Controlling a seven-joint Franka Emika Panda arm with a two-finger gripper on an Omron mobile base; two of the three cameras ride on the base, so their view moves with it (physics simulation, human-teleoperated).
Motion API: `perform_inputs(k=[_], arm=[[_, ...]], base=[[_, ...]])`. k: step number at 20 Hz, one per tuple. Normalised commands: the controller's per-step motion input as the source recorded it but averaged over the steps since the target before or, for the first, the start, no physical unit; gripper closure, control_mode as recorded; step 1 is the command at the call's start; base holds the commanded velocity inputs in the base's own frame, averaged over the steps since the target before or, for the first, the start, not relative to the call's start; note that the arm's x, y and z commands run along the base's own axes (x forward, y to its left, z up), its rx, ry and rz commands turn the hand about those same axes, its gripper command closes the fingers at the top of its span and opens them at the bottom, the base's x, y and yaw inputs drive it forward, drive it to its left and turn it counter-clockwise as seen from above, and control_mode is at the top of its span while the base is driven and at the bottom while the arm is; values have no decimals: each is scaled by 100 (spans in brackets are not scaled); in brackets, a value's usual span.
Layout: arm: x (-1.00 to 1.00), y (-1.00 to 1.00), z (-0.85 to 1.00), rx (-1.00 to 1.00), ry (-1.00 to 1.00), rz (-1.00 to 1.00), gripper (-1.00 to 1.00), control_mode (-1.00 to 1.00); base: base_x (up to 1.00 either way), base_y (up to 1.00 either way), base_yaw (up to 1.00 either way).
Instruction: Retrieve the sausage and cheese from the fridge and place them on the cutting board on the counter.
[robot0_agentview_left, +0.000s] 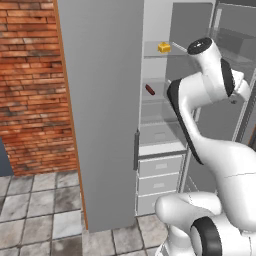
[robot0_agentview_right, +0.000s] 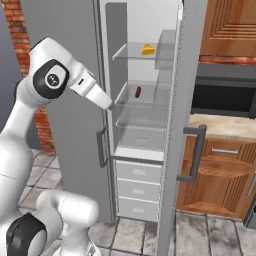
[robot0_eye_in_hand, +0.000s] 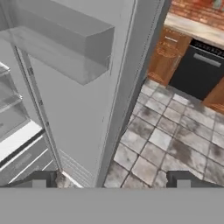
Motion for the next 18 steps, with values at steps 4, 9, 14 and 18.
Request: perform_inputs(k=[4, 9, 14, 18], arm=[[0, 95, 0, 16, 14, 71, -100, -100], [0, 47, 8, 5, 3, 56, -100, -100], [0, 6, 3, 1, -2, 46, -100, -100], [0, 54, -14, 0, 1, 31, -100, -100]], base=[[0, 0, 0], [0, 0, 0], [0, 0, 0], [0, 0, 0]])
